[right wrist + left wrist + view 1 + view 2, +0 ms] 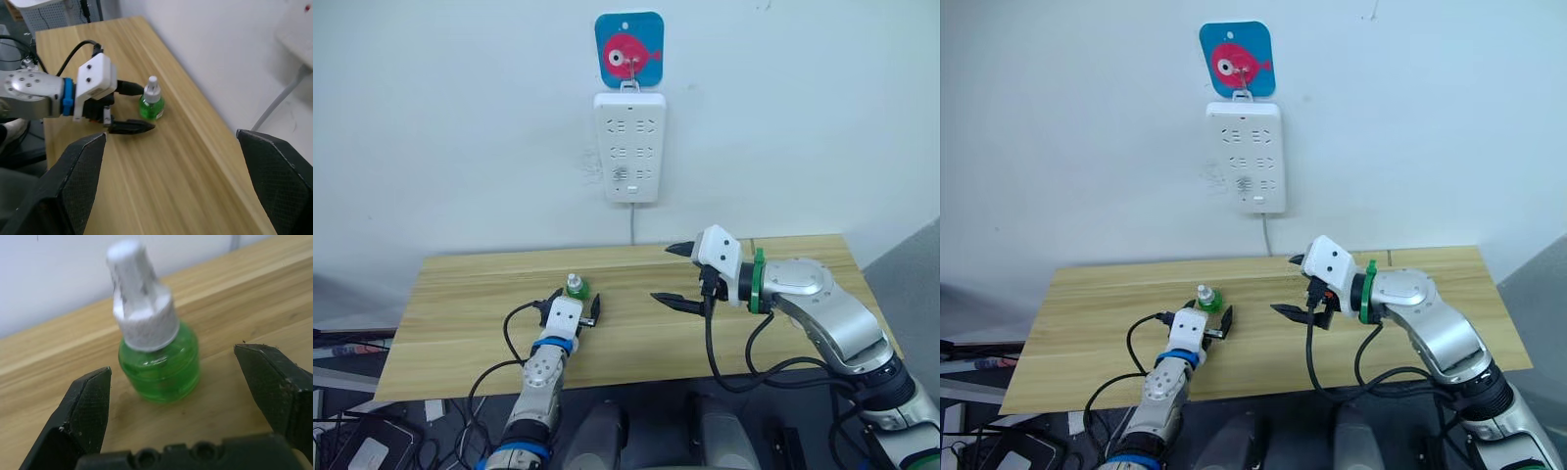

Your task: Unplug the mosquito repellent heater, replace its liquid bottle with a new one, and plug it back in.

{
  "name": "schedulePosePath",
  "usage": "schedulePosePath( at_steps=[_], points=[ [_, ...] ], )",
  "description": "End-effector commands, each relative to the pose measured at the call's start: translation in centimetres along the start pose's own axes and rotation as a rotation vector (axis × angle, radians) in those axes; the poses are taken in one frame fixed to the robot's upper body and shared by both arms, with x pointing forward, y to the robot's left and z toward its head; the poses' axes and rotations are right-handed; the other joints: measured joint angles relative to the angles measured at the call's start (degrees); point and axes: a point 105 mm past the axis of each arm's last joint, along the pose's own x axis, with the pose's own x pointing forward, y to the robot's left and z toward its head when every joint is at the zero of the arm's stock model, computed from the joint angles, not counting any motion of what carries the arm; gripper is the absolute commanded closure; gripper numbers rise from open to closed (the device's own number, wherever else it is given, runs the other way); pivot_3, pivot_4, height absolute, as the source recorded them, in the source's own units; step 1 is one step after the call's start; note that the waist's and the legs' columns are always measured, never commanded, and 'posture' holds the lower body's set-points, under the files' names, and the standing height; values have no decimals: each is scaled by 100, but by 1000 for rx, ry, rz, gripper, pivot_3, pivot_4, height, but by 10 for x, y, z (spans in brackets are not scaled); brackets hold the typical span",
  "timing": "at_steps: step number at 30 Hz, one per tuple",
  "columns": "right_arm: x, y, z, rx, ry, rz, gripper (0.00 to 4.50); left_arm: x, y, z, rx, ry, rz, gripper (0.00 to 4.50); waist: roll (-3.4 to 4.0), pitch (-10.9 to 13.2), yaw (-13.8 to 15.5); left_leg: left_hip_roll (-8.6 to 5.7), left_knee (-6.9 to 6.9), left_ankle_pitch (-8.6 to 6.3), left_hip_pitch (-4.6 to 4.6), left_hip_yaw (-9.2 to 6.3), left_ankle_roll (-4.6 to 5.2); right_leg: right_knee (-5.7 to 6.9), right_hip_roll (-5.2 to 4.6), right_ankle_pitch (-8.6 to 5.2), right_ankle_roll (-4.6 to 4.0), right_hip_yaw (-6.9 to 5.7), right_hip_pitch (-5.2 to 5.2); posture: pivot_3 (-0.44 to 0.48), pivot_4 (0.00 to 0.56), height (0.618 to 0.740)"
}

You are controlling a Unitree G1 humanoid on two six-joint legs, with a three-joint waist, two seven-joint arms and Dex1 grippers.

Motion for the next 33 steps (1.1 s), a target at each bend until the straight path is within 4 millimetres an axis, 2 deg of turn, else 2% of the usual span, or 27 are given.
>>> schedulePosePath(
  at_steps=[1, 6, 9, 14, 15, 19, 22, 24, 28, 33],
  points=[
    [-5, 2, 18, -55, -45, 8, 41, 3, -3, 0, -3, -18, 10, 0, 2, 17, -3, 0, 0, -6, 0, -1, 10, 0, 0, 0, 0, 0, 0, 73, 304, 740],
    [0, 5, 38, -70, -128, 24, 41, 5, -3, -5, -8, -7, 9, 0, 3, 30, -13, 2, 0, -5, 0, -1, 9, 2, 0, 0, 1, -3, 0, 59, 306, 740],
    [1, 3, 42, -70, -138, 23, 0, 6, -3, -4, -22, -15, 11, 626, 3, 33, -17, 2, 0, -5, 0, -2, 9, 2, 0, 0, 1, -4, 0, 58, 308, 740],
    [1, 2, 38, -72, -130, 22, 0, 7, -2, -3, -26, -21, 8, 2175, 5, 42, -18, 1, 0, -6, 0, -2, 10, 0, -1, 0, 1, -5, 0, 69, 309, 740],
    [2, 1, 37, -69, -131, 16, 0, 7, -2, -2, -23, -23, 4, 2302, 5, 42, -17, 2, 0, -6, 0, -2, 10, 1, -1, 0, 1, -6, 0, 69, 309, 740],
    [3, -7, 30, -43, -123, -38, 0, 9, -2, 4, 16, -42, -35, 2302, 4, 44, -13, 2, -1, -6, 0, -4, 10, 1, 0, 0, 2, -7, 0, 88, 303, 740],
    [-4, -9, 14, 3, -102, -74, 0, 16, -18, 30, 105, -110, -219, 2302, 3, 44, 1, 1, -1, -5, -3, -7, 9, 1, 0, 0, 2, -10, 0, 101, 293, 740],
    [-9, -11, 6, 36, -92, -92, 0, 15, -36, 52, 187, -163, -414, 2302, 2, 54, 6, 0, 0, 0, -14, -16, 0, -1, -1, 0, 1, -18, -4, 104, 288, 740],
    [-11, -11, -1, 33, -88, -79, 0, -3, -64, 84, 272, -188, -814, 2302, 6, 55, -10, 1, 0, 3, -17, -14, -6, 0, -1, 0, 1, -16, -6, 105, 268, 740],
    [-3, -8, 1, 59, -114, -36, 0, -16, -82, 118, 291, -180, -1115, 2302, 12, 51, -43, 1, -3, 5, -14, -12, -9, -1, 7, -1, 0, -15, -9, 91, 245, 740]
  ],
)
